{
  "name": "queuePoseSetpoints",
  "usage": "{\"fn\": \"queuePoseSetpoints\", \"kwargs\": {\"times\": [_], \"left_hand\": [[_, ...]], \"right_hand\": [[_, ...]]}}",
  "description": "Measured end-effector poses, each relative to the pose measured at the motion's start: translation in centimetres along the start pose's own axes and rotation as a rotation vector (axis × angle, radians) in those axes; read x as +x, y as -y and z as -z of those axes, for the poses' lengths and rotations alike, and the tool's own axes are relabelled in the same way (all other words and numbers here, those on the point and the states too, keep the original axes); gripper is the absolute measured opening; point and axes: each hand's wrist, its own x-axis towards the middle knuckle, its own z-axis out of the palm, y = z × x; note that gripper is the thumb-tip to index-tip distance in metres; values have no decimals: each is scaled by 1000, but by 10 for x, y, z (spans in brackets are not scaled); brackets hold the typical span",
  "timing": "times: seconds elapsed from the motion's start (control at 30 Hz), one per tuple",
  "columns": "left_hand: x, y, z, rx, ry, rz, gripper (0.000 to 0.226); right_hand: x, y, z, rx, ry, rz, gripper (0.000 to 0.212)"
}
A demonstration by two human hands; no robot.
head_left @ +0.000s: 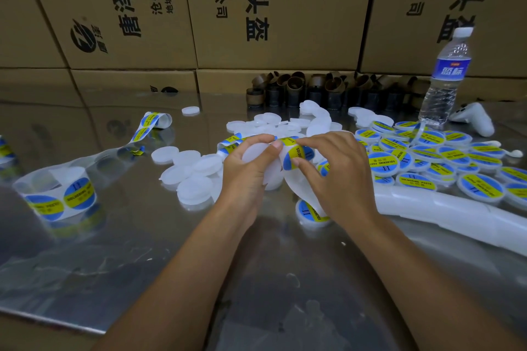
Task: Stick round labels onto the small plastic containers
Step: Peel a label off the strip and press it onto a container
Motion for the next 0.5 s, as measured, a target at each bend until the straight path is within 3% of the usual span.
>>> {"fn": "queuePoseSetpoints", "kwargs": {"times": [0.5], "left_hand": [[7,6,3,16,-126,-9,21]], "right_hand": [[-1,2,0,8,59,-64,4]]}}
